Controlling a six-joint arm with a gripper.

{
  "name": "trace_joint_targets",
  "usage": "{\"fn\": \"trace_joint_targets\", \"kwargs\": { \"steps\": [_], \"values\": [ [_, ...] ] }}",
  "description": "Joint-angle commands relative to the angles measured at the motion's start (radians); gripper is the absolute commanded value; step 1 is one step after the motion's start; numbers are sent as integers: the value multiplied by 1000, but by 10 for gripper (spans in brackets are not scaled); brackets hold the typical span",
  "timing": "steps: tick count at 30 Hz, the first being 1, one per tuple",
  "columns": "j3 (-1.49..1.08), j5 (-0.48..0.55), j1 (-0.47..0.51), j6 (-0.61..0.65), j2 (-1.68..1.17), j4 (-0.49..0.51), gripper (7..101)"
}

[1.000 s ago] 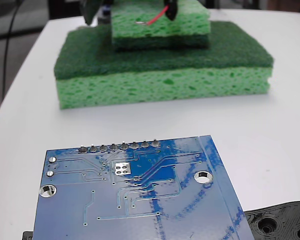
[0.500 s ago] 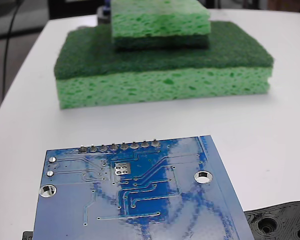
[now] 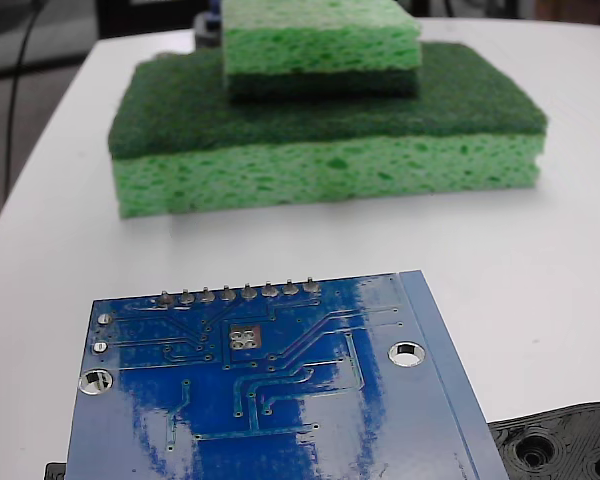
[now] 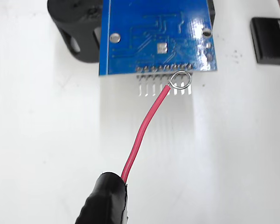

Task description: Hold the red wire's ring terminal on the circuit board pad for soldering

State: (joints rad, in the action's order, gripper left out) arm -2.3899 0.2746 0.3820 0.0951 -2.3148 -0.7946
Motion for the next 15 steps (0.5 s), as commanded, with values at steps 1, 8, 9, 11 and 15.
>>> {"fn": "trace_joint_targets", "kwargs": {
  "steps": [1,8,9,11,15],
  "values": [
    [66,74,11,29,60,-23,1003],
    [207,212,60,124,250,-55,1003],
    [219,227,63,137,265,-57,1003],
    [241,245,71,156,285,-61,1003],
    [288,298,80,184,337,-81,1003]
  ]
}}
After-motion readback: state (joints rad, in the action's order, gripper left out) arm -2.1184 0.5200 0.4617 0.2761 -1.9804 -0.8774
